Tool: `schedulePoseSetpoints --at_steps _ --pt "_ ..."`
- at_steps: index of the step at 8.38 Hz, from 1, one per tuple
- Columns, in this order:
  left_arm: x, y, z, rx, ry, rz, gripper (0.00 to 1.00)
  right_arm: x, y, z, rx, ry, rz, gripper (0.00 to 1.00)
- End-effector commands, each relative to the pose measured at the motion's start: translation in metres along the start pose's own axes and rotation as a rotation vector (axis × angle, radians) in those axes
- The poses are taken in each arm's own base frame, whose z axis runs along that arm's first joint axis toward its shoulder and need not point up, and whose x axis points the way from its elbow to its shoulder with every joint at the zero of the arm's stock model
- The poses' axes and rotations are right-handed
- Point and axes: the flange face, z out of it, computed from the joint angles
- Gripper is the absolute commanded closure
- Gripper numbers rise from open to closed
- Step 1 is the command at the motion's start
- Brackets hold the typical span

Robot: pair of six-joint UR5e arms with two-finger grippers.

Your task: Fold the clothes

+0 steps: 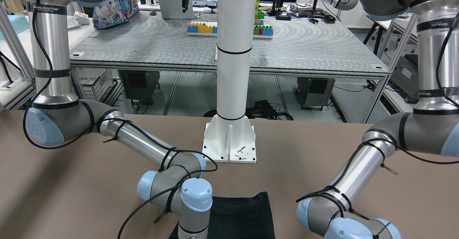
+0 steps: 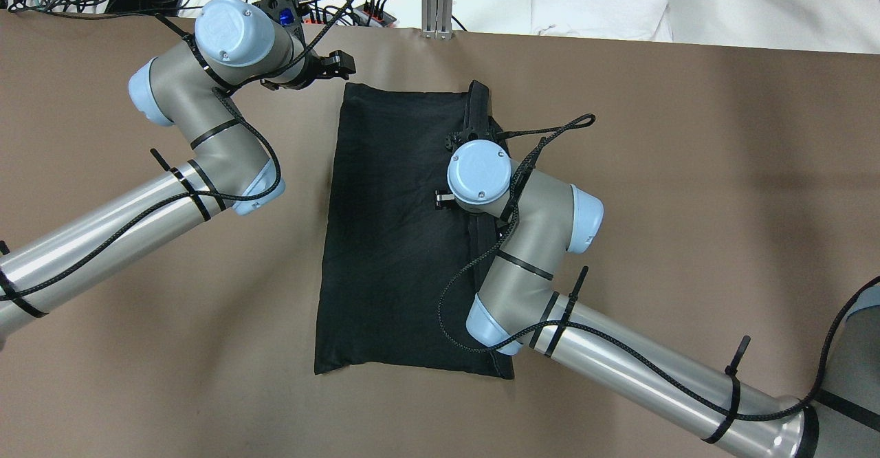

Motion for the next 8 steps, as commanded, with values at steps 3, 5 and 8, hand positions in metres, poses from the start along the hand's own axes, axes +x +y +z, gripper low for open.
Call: schedulePoseSetpoints --at_steps 3,5,8 --pt "0.005 0.000 0.000 0.000 0.002 0.002 0.00 0.016 -0.010 0.006 0.005 0.022 -0.045 0.06" --pt "0.006 0.001 0.000 0.001 0.003 0.001 0.00 0.032 -0.005 0.018 -0.002 0.039 -0.040 0.06" --pt "0.006 0.002 0.001 0.002 0.002 -0.007 0.00 0.071 -0.021 0.024 0.007 0.053 -0.060 0.06"
